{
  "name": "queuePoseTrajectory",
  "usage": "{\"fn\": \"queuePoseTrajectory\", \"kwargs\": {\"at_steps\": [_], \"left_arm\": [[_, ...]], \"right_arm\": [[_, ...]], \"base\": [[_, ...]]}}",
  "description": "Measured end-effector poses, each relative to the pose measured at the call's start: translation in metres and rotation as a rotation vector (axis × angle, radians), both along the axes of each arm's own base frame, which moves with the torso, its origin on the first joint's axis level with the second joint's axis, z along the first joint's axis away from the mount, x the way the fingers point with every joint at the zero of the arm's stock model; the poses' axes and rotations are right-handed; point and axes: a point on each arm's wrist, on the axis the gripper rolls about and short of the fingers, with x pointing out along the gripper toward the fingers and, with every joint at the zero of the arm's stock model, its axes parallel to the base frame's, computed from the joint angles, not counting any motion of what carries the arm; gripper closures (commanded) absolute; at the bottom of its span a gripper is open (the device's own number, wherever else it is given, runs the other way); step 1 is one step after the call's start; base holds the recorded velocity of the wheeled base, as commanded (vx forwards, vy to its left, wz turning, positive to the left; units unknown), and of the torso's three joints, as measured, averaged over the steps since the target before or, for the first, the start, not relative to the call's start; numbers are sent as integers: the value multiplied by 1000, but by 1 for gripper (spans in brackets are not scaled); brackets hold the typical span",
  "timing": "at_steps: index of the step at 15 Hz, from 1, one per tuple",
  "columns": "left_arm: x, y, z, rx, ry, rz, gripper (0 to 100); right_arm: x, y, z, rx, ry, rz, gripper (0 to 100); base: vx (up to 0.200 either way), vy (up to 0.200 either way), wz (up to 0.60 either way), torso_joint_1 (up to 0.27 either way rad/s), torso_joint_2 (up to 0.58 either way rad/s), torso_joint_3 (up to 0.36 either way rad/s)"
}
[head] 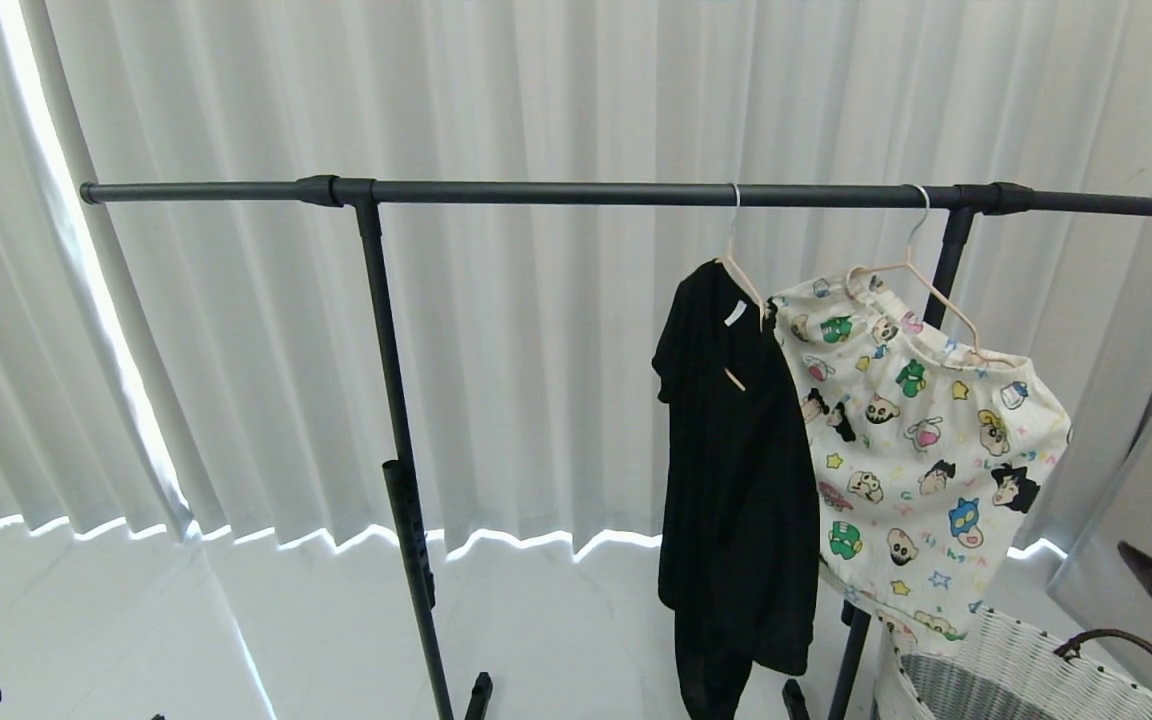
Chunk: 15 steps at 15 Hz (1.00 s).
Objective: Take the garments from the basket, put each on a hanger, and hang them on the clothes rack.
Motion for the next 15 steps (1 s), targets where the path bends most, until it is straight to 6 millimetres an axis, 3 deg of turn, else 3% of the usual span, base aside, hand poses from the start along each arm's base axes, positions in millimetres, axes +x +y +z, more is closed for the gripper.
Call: {"fn": "queuePoseTrajectory", "kwargs": {"at_steps": [3,5,11,15], "left_arm": [[-25,0,-16,-19,-52,21,0],[-37,-1,-20,-52,-138,32,0],[-57,-3,-24,-92,-357,-69,0],[-61,-2,-25,-224,-416,-44,0]], "right_arm": [[-28,-11,-35,37,47,-78,0],[-45,-14,-48,83,33,-113,0],[-96,-17,-68,156,-63,-129,0],[-132,-20,-80,240,-235,-107,0]], "base": [[0,0,0,-186,474,277],[0,0,0,-178,469,295],[0,0,0,-37,107,69],[0,0,0,0,0,0]]}}
